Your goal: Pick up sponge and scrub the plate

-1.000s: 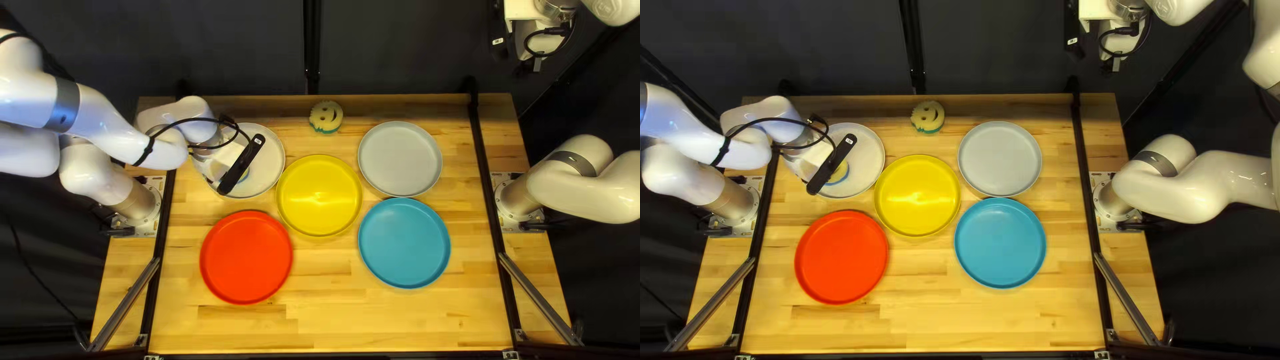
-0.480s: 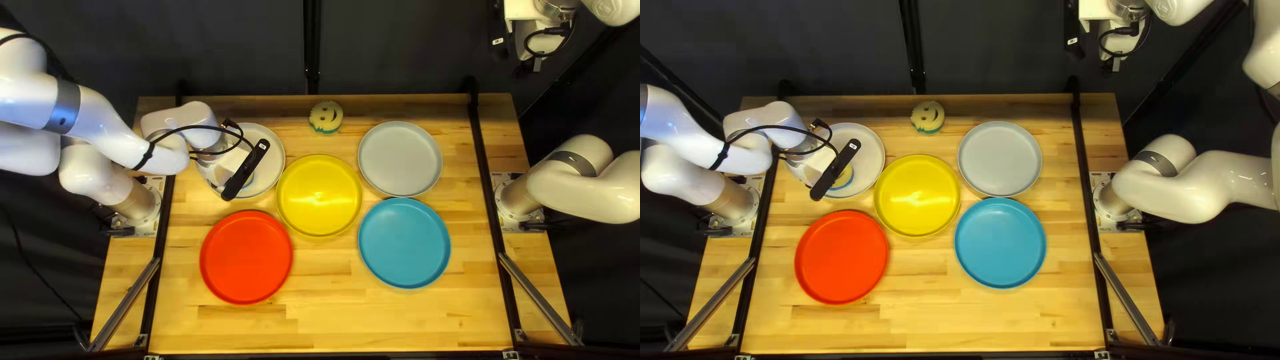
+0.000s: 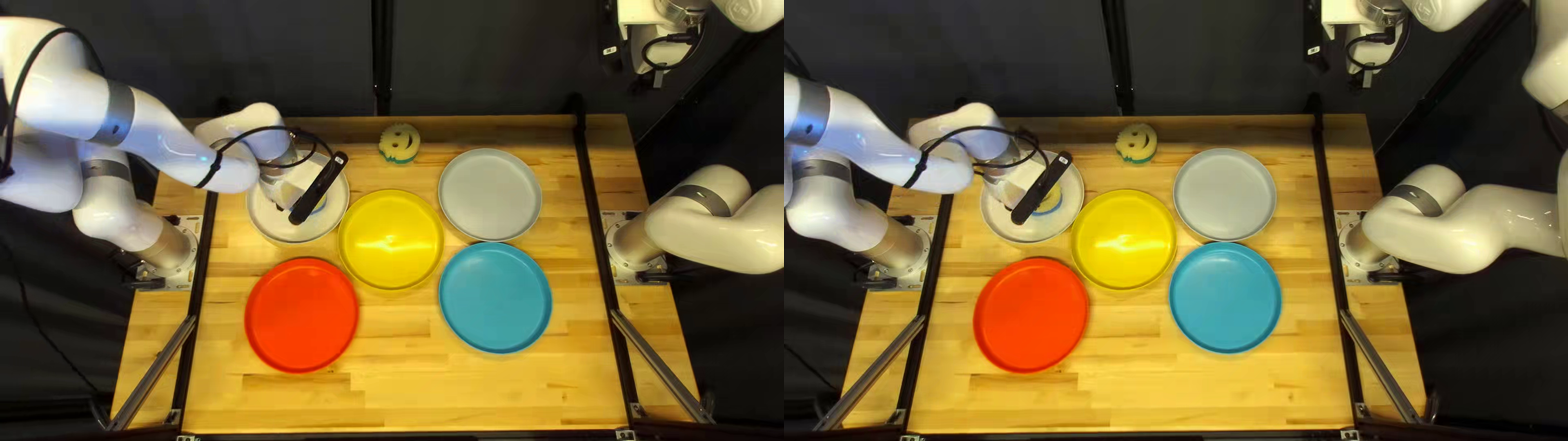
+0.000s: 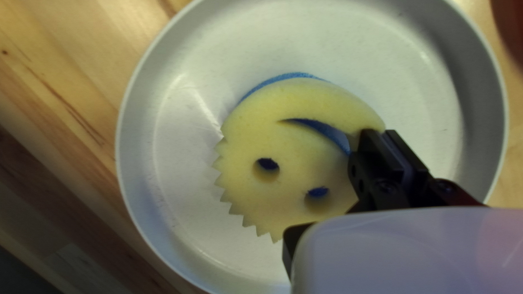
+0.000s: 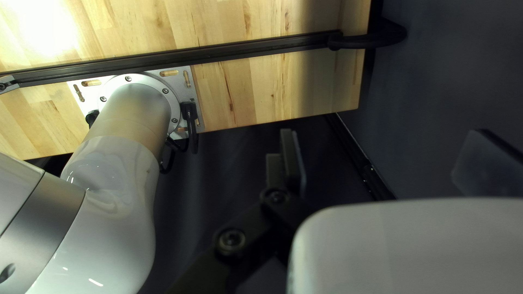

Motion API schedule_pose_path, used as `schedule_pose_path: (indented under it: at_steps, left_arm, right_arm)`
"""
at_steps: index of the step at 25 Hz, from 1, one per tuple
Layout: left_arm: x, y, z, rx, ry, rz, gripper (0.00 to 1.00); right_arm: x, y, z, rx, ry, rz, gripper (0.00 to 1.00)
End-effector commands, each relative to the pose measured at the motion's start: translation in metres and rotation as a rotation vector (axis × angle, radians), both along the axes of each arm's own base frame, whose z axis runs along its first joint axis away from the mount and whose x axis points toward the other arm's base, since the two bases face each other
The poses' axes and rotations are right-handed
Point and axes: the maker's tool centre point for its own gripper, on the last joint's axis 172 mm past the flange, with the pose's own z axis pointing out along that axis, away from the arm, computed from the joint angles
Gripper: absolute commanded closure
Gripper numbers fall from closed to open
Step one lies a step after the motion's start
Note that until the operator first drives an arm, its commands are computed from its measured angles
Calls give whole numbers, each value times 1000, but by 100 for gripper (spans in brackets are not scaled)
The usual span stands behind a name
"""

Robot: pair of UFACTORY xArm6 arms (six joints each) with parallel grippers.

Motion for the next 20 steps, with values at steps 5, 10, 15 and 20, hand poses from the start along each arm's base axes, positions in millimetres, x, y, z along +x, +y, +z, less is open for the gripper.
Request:
schedule_pose_path:
  at_steps: [5, 10, 15, 20]
  left_arm:
    - [12, -32, 28, 70, -48, -26, 100]
    - [33, -55, 41, 79, -78, -58, 100]
    - [72, -82, 48, 71, -118, -111, 100]
    - [101, -104, 46, 76, -131, -174, 100]
  right_arm:
    - [0, 0, 0, 0, 0, 0, 0]
    - [0, 0, 0, 0, 0, 0, 0]
    - [0, 0, 0, 0, 0, 0, 0]
    - [0, 0, 0, 0, 0, 0, 0]
